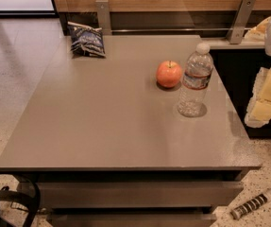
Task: Move water bottle near blue chip bag
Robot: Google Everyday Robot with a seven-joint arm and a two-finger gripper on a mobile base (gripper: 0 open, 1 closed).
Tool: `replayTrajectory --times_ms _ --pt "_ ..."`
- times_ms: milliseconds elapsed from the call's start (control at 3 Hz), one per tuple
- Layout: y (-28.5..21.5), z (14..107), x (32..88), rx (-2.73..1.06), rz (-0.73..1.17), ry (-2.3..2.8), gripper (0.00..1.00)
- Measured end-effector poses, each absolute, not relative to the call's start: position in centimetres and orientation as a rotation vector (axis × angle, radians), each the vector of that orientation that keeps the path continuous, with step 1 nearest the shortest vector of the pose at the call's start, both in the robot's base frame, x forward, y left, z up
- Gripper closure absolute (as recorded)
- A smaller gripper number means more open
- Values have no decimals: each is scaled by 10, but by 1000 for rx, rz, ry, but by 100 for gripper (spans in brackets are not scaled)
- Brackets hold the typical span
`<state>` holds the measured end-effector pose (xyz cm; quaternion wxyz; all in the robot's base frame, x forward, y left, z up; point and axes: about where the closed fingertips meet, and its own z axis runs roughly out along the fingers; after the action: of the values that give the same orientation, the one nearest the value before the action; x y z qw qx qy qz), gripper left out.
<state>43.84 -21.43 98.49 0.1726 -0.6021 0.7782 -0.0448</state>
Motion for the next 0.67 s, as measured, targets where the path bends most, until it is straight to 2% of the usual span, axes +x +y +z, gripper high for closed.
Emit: replayTrajectory --times_ms 333,667 --pt "-214 985 439 -1706 -123 2205 0" --pt "-222 985 454 -1625 47 2085 0"
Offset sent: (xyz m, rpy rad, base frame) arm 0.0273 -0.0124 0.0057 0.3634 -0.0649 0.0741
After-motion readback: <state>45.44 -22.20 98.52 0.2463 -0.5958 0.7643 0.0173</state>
